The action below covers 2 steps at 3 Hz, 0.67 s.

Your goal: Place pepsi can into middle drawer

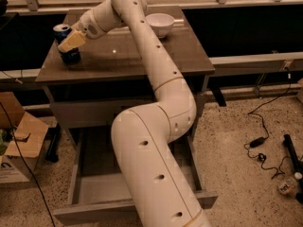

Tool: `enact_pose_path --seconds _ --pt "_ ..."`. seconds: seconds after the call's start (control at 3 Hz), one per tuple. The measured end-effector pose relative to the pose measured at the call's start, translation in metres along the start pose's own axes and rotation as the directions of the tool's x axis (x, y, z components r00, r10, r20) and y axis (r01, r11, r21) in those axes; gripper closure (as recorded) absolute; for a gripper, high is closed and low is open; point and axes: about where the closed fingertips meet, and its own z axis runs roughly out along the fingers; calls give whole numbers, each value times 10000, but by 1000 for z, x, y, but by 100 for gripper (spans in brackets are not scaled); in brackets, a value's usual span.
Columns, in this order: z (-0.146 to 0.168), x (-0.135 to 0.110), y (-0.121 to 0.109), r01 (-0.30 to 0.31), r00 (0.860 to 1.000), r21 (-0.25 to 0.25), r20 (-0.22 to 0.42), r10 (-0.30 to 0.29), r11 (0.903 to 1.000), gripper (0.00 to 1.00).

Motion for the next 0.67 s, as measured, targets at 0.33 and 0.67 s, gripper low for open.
enact_pose_path --seconds 0.33,0.67 --pt "12 -9 24 81 9998 -863 196 -64 9962 69" --pt "11 -18 35 278 9987 -1236 463 -222 9919 93"
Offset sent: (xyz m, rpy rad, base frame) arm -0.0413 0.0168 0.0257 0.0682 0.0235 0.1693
